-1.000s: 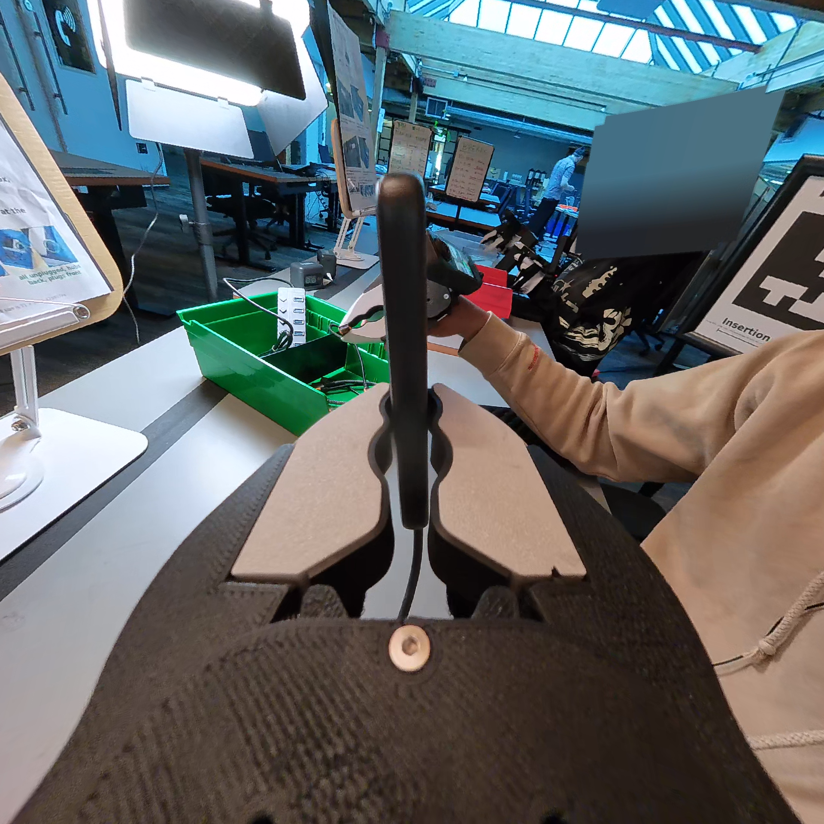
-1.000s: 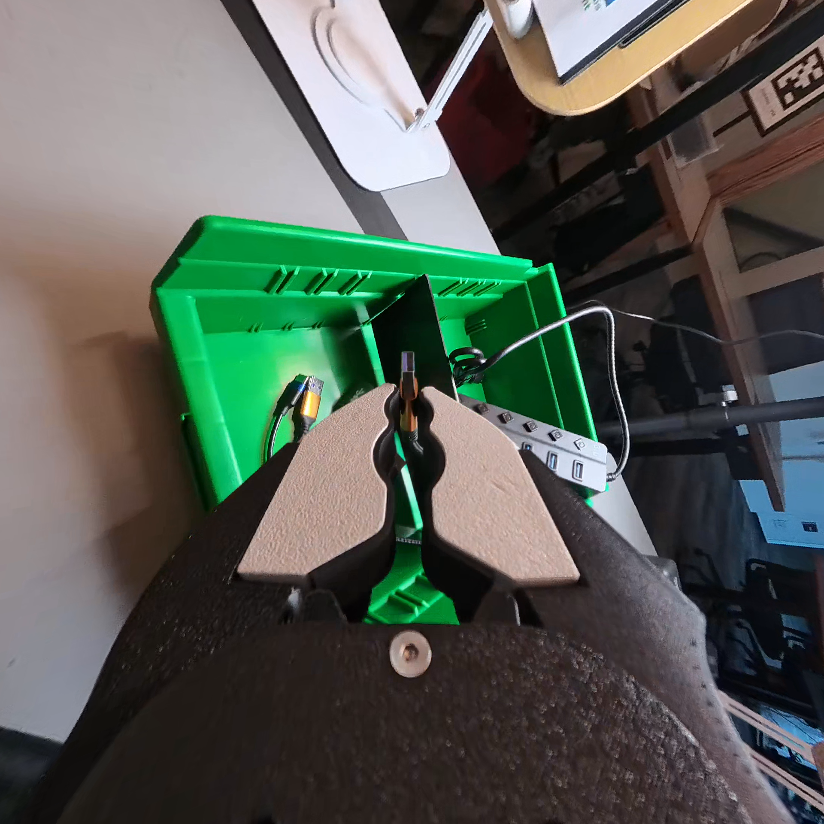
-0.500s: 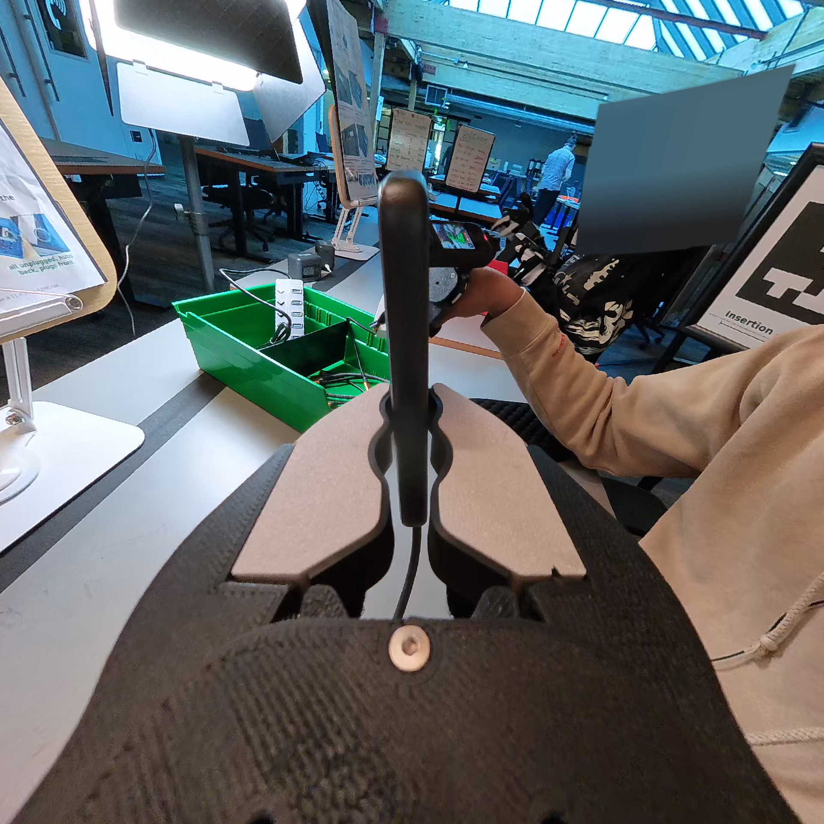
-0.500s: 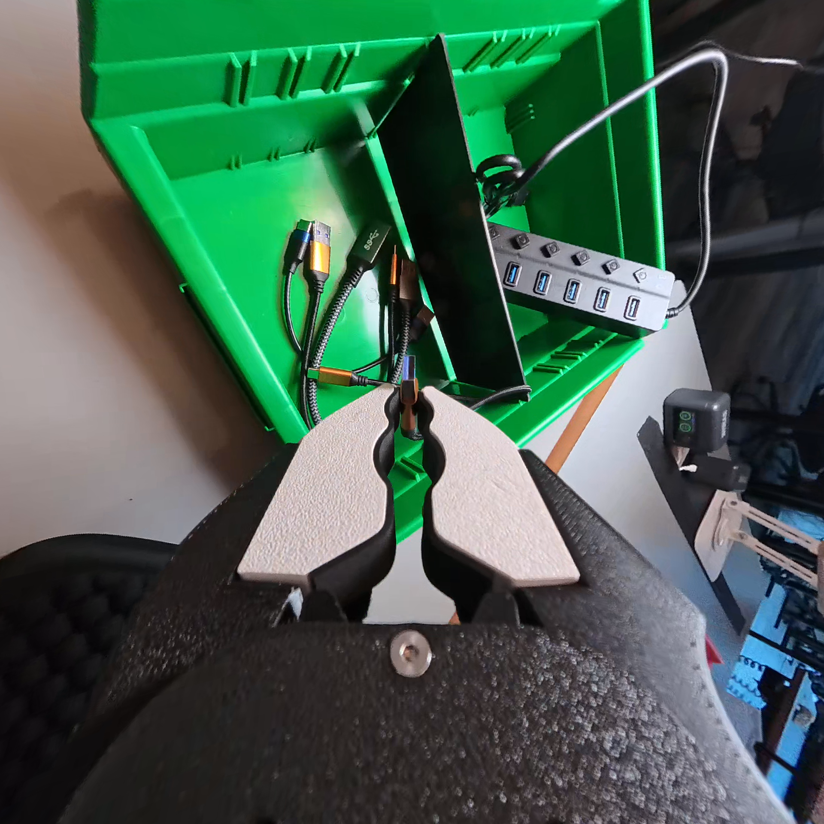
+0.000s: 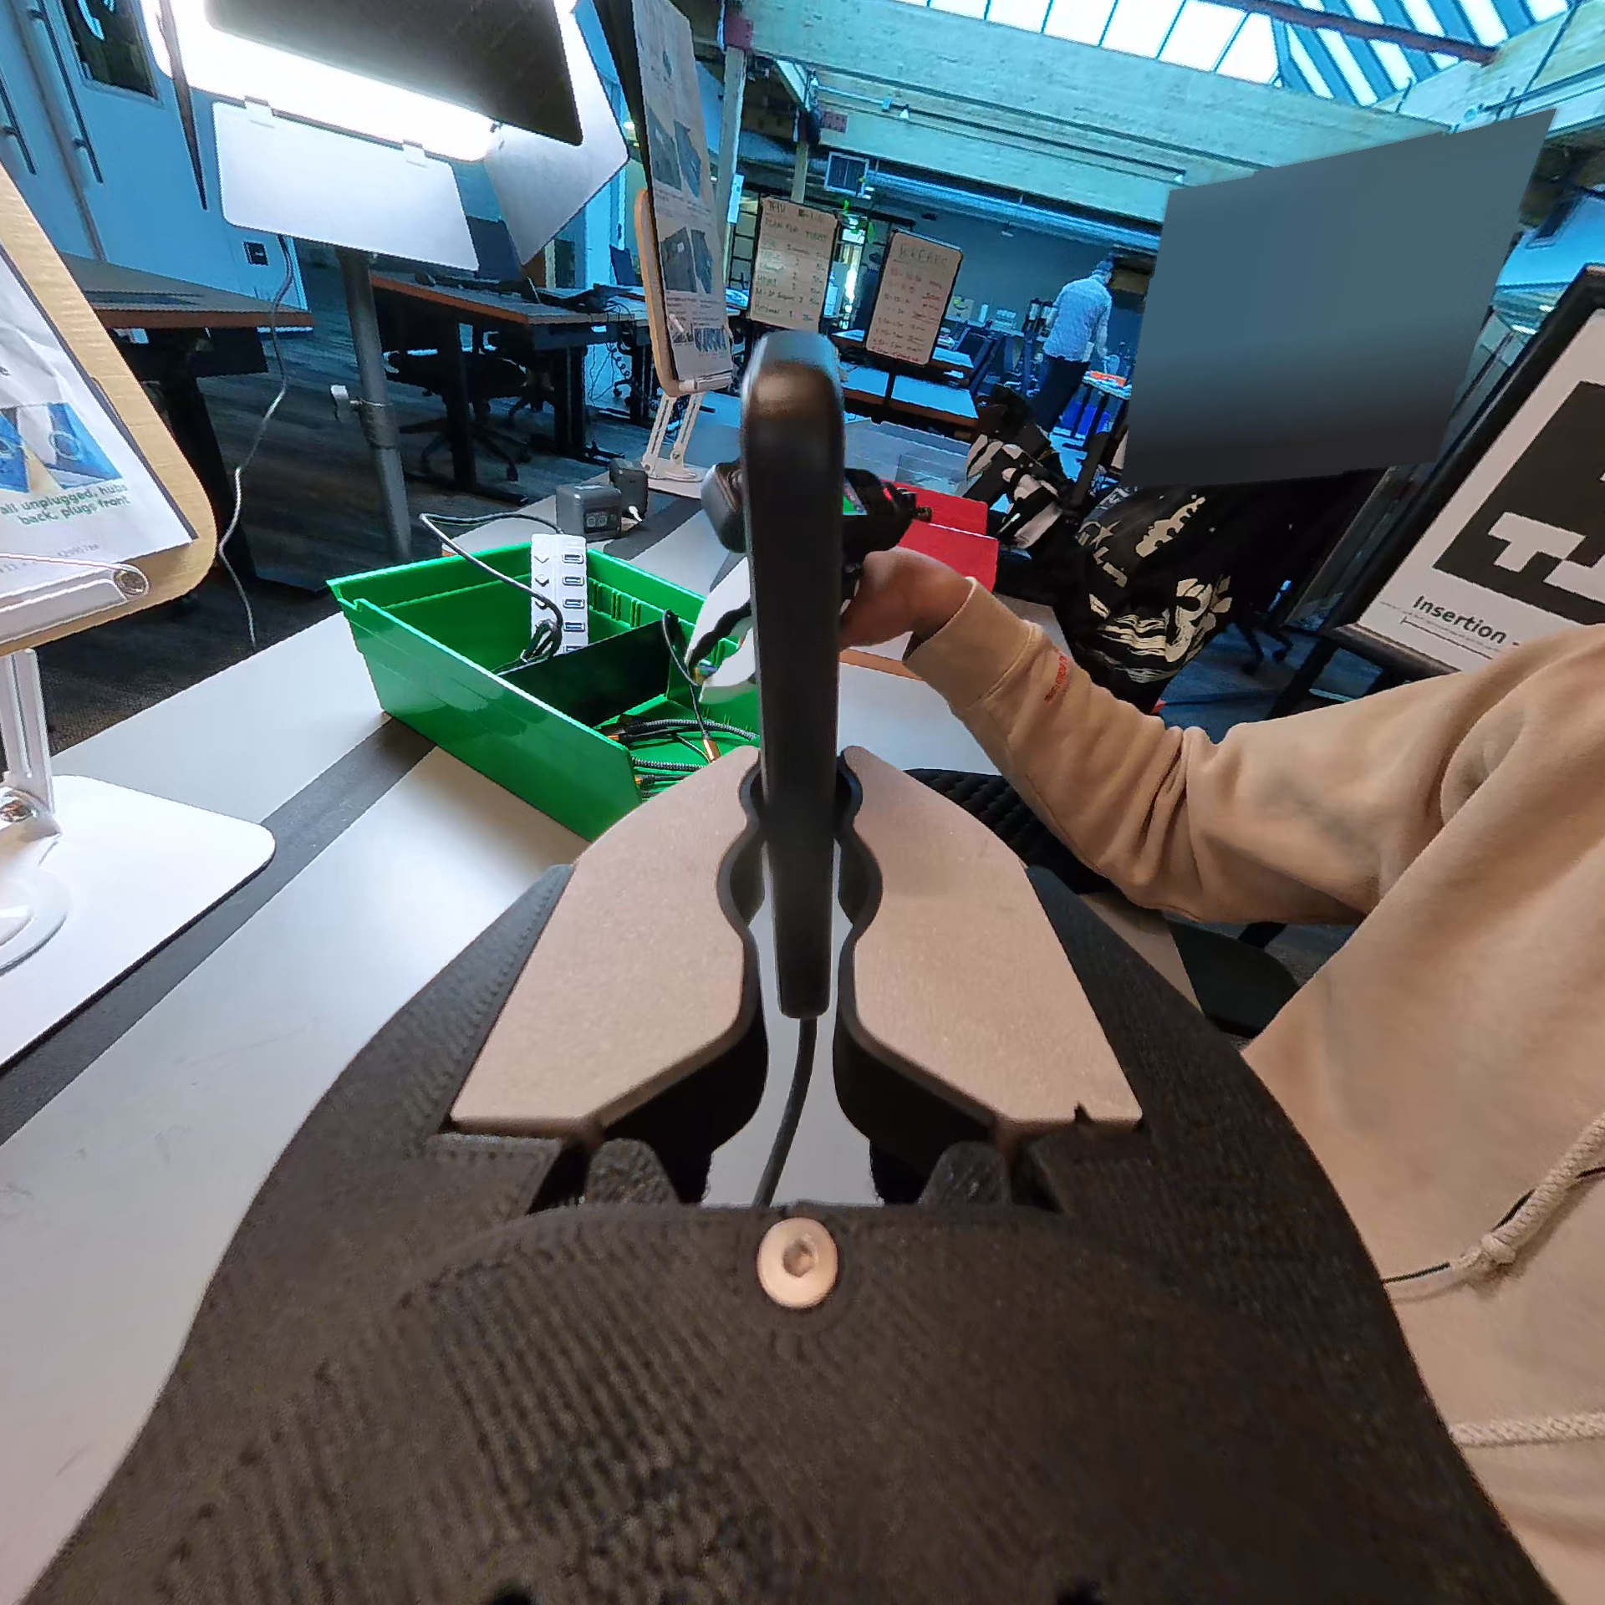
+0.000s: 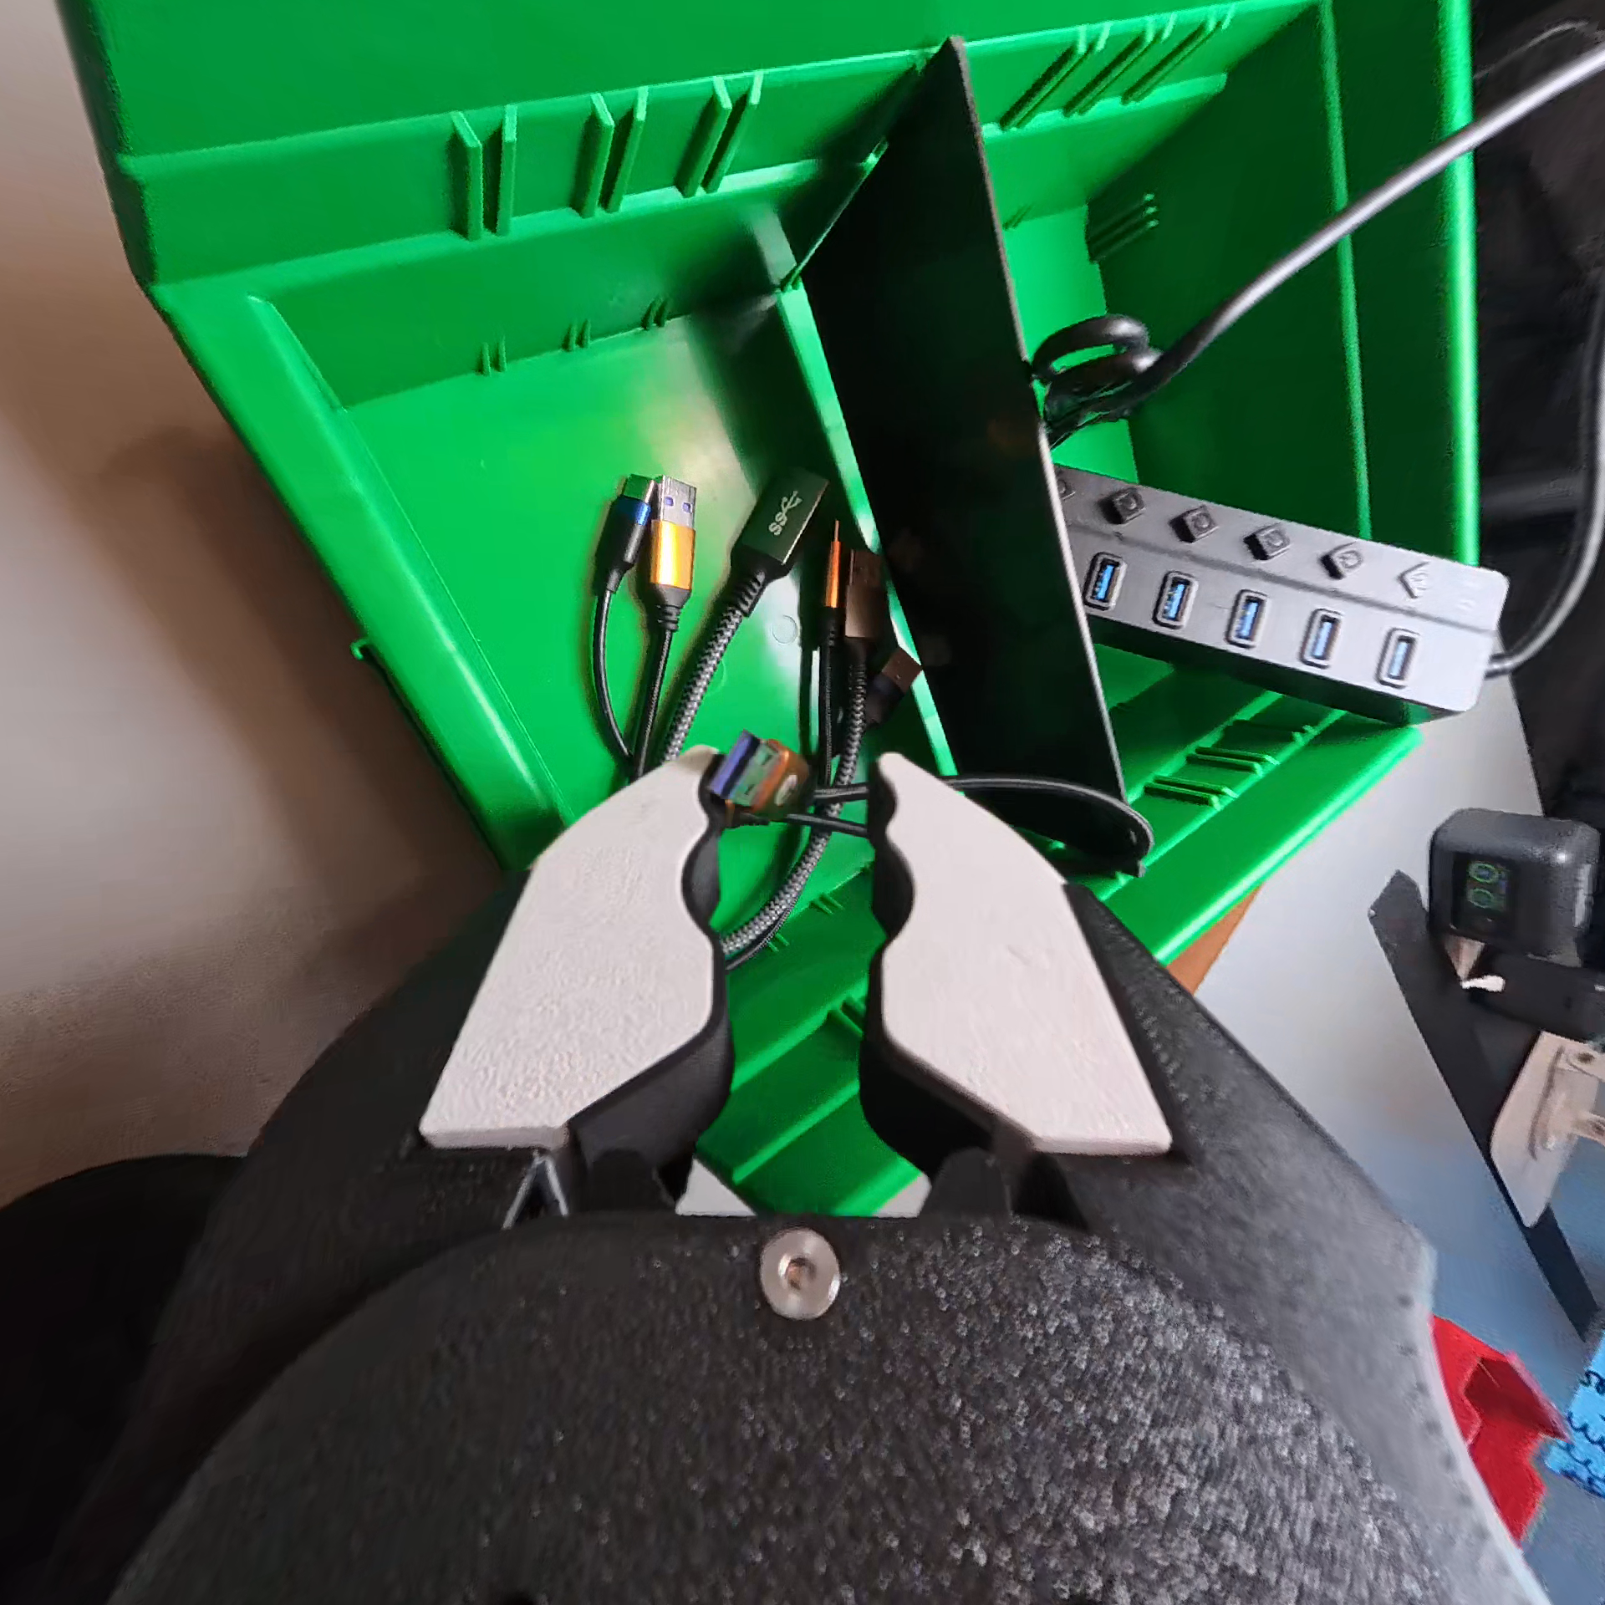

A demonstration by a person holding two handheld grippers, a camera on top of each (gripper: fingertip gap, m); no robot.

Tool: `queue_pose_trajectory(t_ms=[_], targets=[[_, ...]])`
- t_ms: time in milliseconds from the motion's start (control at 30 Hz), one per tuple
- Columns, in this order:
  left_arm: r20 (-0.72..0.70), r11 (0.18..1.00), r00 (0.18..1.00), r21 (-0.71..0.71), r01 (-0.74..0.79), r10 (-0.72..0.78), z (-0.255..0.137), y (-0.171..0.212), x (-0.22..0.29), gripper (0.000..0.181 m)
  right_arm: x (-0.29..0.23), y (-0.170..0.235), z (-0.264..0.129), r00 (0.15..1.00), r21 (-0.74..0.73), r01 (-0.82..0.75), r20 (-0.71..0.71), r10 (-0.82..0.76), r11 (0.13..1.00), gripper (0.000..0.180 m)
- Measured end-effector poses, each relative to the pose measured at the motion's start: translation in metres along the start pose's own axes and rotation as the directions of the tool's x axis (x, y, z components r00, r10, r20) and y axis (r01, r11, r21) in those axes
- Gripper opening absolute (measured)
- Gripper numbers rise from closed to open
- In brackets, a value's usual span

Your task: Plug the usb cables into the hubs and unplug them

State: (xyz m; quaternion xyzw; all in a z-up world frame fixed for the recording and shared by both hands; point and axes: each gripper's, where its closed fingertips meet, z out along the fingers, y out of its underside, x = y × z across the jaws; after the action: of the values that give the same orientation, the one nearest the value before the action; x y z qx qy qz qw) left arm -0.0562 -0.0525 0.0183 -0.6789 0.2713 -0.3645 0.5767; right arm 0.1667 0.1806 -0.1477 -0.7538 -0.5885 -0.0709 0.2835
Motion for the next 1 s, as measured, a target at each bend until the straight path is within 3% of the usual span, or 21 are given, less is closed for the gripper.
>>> queue_pose_trajectory(t_ms=[200, 467, 667, 767, 867, 1000], targets=[[0.003, 1.000, 1.000, -0.001, 0.004, -0.004, -0.001, 0.001, -0.002, 0.013, -0.002, -0.012, -0.006, 1.000, 0.063, -0.018, 0.005, 0.018, 0.998, 0.053], [0.004, 1.000, 1.000, -0.014, 0.009, -0.009, 0.003, 0.005, -0.003, 0.013, 0.006, -0.036, -0.036, 0.996, 0.180, -0.010, -0.081, 0.025, 0.984, 0.063], [0.001, 1.000, 1.000, -0.026, 0.013, -0.013, 0.006, 0.009, -0.003, 0.013, 0.003, -0.072, -0.073, 0.993, 0.384, 0.005, -0.114, 0.042, 0.923, 0.060], [0.002, 0.999, 1.000, -0.033, 0.018, -0.018, 0.009, 0.012, -0.003, 0.012, -0.020, -0.098, -0.096, 0.997, 0.503, 0.051, -0.080, -0.012, 0.863, 0.057], [0.011, 0.999, 0.999, -0.013, 0.031, -0.031, 0.015, 0.013, -0.004, 0.013, -0.076, -0.135, -0.126, 0.987, 0.666, 0.057, 0.073, -0.141, 0.743, 0.055], [-0.024, 0.998, 0.998, -0.025, 0.058, -0.058, 0.024, 0.020, 0.000, 0.013, -0.165, -0.170, -0.171, 0.871, 0.823, -0.076, 0.329, -0.364, 0.563, 0.047]])
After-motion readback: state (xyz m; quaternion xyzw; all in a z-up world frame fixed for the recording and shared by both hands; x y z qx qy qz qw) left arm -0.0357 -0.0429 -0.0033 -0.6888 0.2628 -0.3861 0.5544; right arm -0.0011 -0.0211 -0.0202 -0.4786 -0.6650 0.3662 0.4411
